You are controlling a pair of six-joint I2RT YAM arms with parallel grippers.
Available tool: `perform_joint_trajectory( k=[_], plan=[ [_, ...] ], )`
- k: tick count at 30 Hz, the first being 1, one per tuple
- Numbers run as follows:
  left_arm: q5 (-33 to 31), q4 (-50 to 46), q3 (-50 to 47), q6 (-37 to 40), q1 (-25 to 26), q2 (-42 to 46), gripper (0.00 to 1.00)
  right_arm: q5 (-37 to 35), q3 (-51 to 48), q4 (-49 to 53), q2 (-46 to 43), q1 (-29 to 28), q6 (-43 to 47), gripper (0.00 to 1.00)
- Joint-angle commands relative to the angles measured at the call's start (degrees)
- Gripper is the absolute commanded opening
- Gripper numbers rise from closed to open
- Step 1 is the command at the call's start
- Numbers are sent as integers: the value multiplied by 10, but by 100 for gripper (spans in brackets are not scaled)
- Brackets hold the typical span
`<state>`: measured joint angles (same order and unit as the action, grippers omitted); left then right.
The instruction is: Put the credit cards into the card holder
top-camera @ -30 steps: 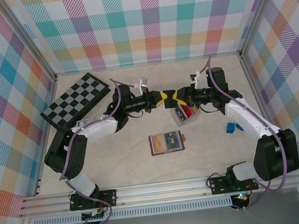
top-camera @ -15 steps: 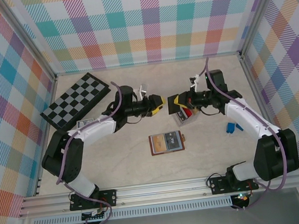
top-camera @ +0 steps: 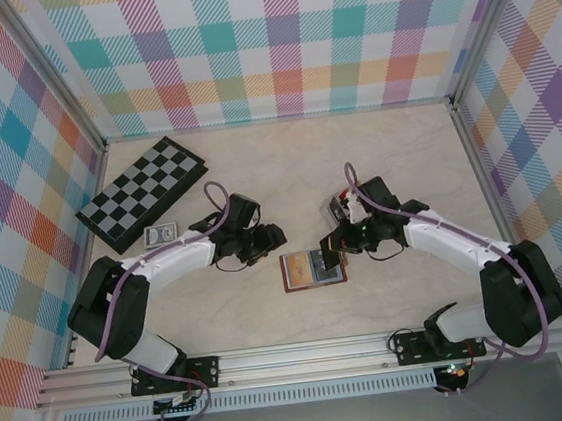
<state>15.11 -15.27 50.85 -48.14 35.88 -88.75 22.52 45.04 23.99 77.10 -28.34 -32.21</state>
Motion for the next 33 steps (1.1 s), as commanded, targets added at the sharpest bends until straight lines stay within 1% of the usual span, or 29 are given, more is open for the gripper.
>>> perform_joint_trajectory(
  k=[1, 7, 11, 13, 18, 20, 21, 23, 26, 31, 33],
  plan=[
    [-19, -28, -4, 12, 11, 3, 60, -29, 2, -11, 15, -14, 4, 5],
    [-9, -25, -1, 14, 24, -18, 60, -93, 4, 27, 29, -17, 17, 4],
    [4, -19, -5, 17, 30, -29, 59, -126, -4, 42, 15, -17, 21, 3],
    [7, -18, -5, 17, 33, -33, 58, -127, -8, 36, 11, -17, 25, 3],
    [17, -11, -10, 15, 36, -41, 57, -100, -11, 15, 30, -17, 44, 3],
    [19, -12, -14, 15, 38, -45, 56, -110, -9, 21, 35, -17, 54, 3],
    [22, 10, -15, 13, 38, -46, 55, -117, -10, 22, 36, -17, 60, 3],
    [26, 14, -15, 11, 40, -50, 55, -131, -11, 28, 37, -17, 68, 3],
    [28, 19, -16, 11, 43, -55, 54, -132, -13, 22, 42, -17, 77, 3],
    [36, 26, -18, 11, 45, -68, 51, -115, -25, -1, 54, -17, 88, 3],
    [38, 32, -20, 10, 46, -73, 48, -104, -32, -16, 58, -17, 87, 3]
  ],
)
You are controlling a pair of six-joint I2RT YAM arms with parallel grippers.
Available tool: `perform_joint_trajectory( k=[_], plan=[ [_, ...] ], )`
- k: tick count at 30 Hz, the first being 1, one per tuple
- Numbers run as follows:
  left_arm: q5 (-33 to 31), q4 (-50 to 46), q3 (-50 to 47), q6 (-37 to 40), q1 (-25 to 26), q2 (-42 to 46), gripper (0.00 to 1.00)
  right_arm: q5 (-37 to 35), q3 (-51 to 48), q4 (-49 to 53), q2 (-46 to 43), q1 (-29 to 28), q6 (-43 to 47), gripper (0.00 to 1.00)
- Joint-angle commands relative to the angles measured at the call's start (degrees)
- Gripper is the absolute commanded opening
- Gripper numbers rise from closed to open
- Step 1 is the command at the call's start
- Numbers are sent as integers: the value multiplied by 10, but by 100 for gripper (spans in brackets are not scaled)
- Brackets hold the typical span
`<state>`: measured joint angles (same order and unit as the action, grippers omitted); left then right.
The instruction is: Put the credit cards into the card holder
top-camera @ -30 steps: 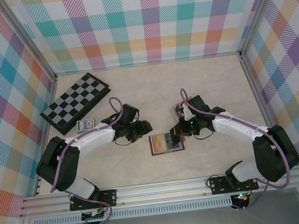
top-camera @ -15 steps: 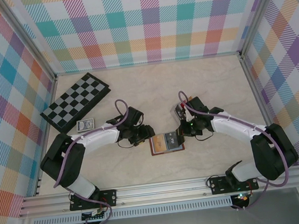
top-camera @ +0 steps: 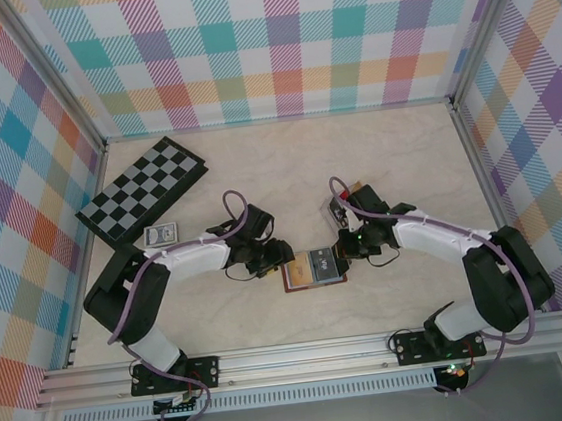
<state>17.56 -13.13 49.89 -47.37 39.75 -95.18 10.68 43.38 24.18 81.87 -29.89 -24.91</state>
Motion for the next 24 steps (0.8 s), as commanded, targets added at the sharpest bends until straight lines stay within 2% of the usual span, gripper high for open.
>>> perform_joint_trajectory(
  k=[1, 12, 19, 24],
  plan=[
    [14, 11, -11, 2, 7, -11, 47, 18, -18, -23, 11, -2, 13, 3],
    [15, 18, -6, 3, 10, -28, 37, 42, 8, -9, -42, -9, -30, 6],
    [14, 18, -3, 3, 12, -27, 35, 45, 44, 14, -37, -25, -31, 7],
    [6, 12, -1, 4, 12, -21, 34, 23, 62, 32, -30, -32, -27, 8]
  ],
)
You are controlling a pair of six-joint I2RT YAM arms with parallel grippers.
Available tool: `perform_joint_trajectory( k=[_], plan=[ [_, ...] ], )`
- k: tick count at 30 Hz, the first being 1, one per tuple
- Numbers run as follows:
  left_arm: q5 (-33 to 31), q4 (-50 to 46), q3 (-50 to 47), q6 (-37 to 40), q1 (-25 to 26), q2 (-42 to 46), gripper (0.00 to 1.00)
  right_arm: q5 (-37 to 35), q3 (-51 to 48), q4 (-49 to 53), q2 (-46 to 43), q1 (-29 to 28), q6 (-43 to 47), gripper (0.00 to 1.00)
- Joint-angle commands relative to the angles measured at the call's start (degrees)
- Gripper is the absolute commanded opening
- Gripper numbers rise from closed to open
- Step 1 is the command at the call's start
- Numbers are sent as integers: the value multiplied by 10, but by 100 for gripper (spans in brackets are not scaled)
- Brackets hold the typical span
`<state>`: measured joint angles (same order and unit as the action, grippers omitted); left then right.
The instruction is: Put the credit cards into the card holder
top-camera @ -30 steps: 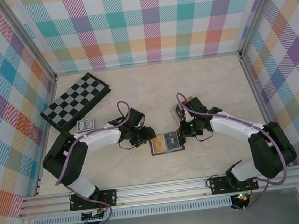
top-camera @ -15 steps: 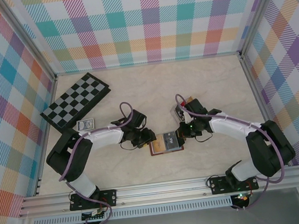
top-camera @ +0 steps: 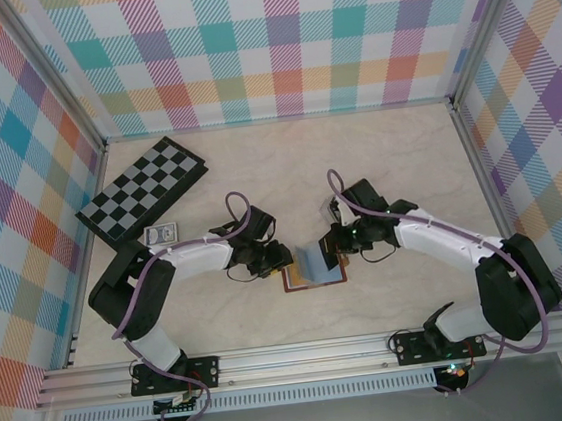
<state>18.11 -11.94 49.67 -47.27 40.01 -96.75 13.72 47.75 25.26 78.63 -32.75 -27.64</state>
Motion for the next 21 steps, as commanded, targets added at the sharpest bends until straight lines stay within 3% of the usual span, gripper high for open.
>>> perform_joint_trajectory(
  k=[1, 4, 9, 12, 16, 18, 21],
  plan=[
    [-2, 1, 0, 2, 10, -4, 34, -9, 21, 26, 7, -3, -1, 8],
    [-16, -9, -3, 2, 10, 5, 33, -18, 26, 34, 13, -4, 2, 7],
    [-82, -56, -14, -4, 10, 47, 38, -191, 36, 117, -18, -4, -29, 7],
    [-116, -69, -25, -11, 10, 79, 44, -211, 31, 115, -55, -1, -25, 8],
    [-111, -45, -35, 0, 10, 101, 53, -91, -1, 18, -78, 1, -42, 8],
    [-82, -5, -36, 6, 10, 96, 56, 3, -24, -54, -60, 1, -68, 7],
    [-34, 28, -31, 11, 10, 75, 57, 67, -58, -140, -22, 0, -116, 6]
  ],
)
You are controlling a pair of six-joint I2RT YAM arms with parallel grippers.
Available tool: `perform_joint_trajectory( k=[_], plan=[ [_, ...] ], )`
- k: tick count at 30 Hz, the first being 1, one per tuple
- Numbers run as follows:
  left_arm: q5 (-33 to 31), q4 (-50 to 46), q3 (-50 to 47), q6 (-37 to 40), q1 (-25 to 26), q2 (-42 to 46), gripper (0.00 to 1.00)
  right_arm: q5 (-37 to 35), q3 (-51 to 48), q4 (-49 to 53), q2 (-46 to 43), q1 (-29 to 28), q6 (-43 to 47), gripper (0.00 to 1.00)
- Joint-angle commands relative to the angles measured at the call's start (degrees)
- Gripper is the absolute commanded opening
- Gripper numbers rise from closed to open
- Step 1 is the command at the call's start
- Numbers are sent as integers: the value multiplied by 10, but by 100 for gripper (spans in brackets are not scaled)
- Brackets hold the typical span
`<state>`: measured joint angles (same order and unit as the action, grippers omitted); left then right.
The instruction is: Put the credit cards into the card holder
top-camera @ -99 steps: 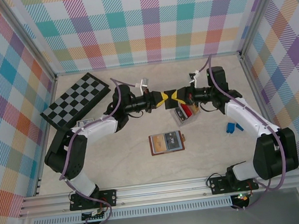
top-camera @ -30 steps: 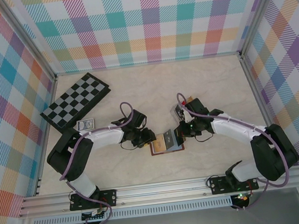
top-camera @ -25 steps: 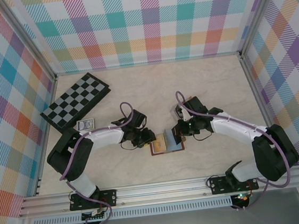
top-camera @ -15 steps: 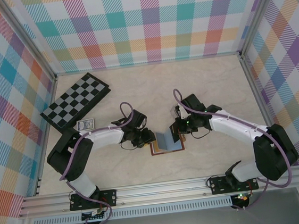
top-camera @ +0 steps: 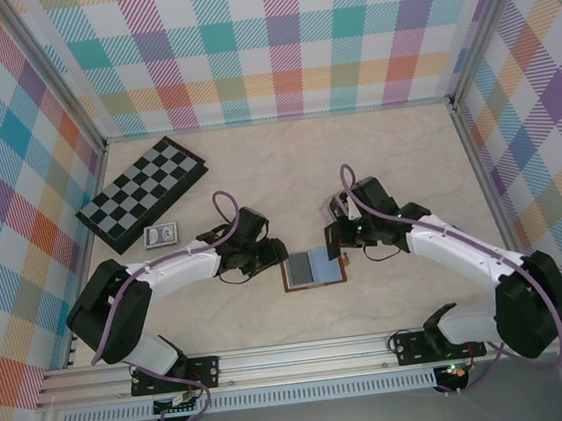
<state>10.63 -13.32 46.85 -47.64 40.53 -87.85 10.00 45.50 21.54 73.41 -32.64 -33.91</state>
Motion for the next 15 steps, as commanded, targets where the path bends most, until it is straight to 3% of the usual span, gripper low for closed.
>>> perform_joint_trajectory(
  k=[1, 8, 15],
  plan=[
    [51, 44, 1, 15, 5, -23, 57, 113, -47, -127, 37, -1, -61, 5],
    [73, 50, 3, 12, 6, -57, 53, 127, -85, -184, 71, -2, -63, 5],
    [77, 47, 4, 14, 7, -71, 42, 141, -128, -246, 96, -2, -65, 5]
  ],
)
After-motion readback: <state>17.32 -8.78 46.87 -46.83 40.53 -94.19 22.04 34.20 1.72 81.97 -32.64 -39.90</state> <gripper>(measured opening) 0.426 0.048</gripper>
